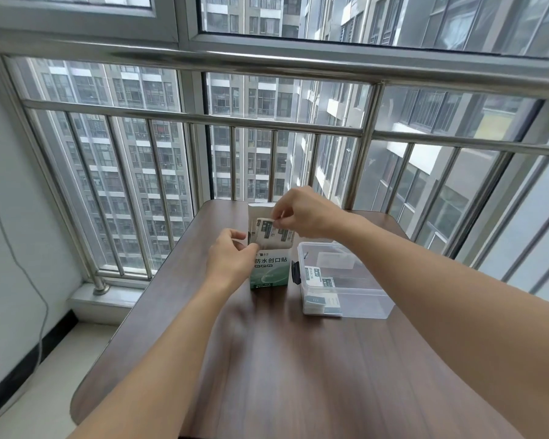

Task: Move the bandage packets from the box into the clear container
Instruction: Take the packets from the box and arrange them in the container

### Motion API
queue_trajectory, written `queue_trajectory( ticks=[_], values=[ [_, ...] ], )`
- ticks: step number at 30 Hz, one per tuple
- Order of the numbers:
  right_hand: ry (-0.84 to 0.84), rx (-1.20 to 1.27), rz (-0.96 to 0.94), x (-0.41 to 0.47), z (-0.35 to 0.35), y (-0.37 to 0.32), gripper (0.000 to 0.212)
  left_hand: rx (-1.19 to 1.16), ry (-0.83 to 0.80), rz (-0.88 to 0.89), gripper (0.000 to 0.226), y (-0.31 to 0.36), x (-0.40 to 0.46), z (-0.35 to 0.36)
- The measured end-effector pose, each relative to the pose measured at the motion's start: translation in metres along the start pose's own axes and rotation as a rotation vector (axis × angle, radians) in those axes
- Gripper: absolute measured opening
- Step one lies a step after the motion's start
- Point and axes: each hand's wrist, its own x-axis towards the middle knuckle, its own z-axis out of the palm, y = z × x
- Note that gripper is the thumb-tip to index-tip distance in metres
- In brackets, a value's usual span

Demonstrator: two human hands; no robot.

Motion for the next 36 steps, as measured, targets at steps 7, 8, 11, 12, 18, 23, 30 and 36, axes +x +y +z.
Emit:
queue_trajectory(
  ticks=[7,8,11,12,18,23,30,36],
  values=[
    [0.022,0.198,0.067,-0.013,-0.030,0.009,0.013,0.014,-0.010,0.066,0.045,0.012,-0.008,-0.005],
    [0.035,0.241,0.077,-0.015,-0.035,0.009,0.012,0.022,-0.011,0.100,0.046,0.016,-0.012,-0.006],
    [0.059,0.367,0.107,-0.021,-0.053,0.005,0.013,-0.053,0.021,0.234,0.050,0.033,-0.024,-0.014],
    [0.046,0.395,0.113,-0.024,-0.059,0.004,0.013,-0.097,0.021,0.287,0.052,0.041,-0.027,-0.018],
    [-0.173,0.495,0.085,-0.044,-0.075,-0.004,0.016,-0.227,-0.531,0.115,0.028,0.099,-0.048,-0.025],
    [-0.149,0.656,0.155,-0.066,-0.065,0.009,0.029,-0.497,-0.552,-0.108,0.020,0.093,-0.071,-0.001],
    [-0.116,0.888,0.174,-0.089,-0.068,0.039,0.027,-0.519,-0.506,-0.213,0.037,0.084,-0.076,0.026],
    [-0.060,0.769,0.159,-0.091,-0.058,0.033,0.023,-0.566,-0.784,-0.134,0.043,0.090,-0.082,0.037]
  ],
)
